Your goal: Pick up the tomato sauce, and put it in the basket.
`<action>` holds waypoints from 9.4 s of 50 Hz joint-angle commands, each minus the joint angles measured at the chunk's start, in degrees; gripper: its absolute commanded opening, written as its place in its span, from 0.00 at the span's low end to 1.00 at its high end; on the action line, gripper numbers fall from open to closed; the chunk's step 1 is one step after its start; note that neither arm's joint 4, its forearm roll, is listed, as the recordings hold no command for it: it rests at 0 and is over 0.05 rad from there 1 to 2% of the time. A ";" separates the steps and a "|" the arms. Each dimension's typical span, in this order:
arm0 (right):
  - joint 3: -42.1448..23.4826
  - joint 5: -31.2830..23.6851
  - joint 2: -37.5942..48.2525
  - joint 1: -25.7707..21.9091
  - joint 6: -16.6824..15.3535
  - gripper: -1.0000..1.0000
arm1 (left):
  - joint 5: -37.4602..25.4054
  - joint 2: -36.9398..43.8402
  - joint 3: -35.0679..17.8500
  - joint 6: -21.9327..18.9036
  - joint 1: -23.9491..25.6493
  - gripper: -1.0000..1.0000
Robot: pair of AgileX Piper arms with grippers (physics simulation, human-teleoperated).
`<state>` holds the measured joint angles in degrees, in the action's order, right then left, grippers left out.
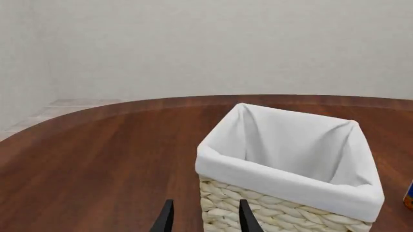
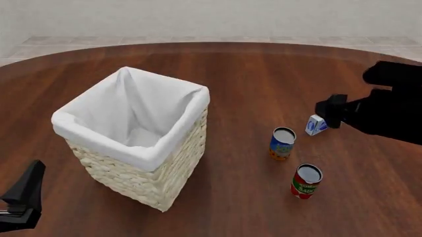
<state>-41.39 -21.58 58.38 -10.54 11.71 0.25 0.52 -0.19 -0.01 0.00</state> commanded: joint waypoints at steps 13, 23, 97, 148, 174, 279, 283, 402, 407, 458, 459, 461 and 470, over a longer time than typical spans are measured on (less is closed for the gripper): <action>3.24 -3.72 -1.25 2.04 -0.20 1.00 | 0.00 0.00 0.00 0.01 -0.01 1.00; 6.22 -3.13 -0.50 0.67 0.75 1.00 | 0.00 0.02 0.00 0.00 -0.01 1.00; 18.96 13.52 10.86 -2.90 6.20 1.00 | 0.00 0.02 0.00 0.00 0.00 1.00; 20.77 23.07 19.84 -4.56 7.43 0.00 | 0.00 0.01 0.00 -0.01 0.02 1.00; 13.03 11.73 12.55 -5.60 4.76 0.00 | 0.00 0.00 0.00 0.00 0.01 1.00; -16.03 -11.03 4.79 -11.09 -6.09 0.00 | 0.00 0.01 0.00 -0.01 0.01 1.00; -16.99 -11.17 5.28 -11.46 -6.26 0.00 | 0.00 0.00 0.00 -0.01 -0.01 1.00; -50.02 -12.62 28.38 -28.68 -15.18 0.00 | 0.00 0.01 0.00 0.00 0.00 1.00; -50.98 -12.29 29.45 -29.28 -15.40 0.00 | 0.00 -0.01 0.00 -0.01 0.00 1.00; -56.56 -9.43 36.08 -36.16 -15.25 0.00 | 0.00 -0.01 0.00 0.00 0.00 1.00; -56.45 -9.30 36.05 -36.31 -15.05 0.00 | 0.00 0.00 0.00 0.01 0.00 1.00; -56.11 -8.88 36.09 -36.57 -14.96 0.00 | 0.00 0.00 0.00 0.00 -0.01 1.00; -54.27 -6.87 36.12 -37.78 -13.83 0.00 | 0.00 0.00 0.00 0.00 0.00 1.00</action>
<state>-96.66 -30.25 94.40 -47.08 -4.06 0.25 0.52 -0.19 0.00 0.00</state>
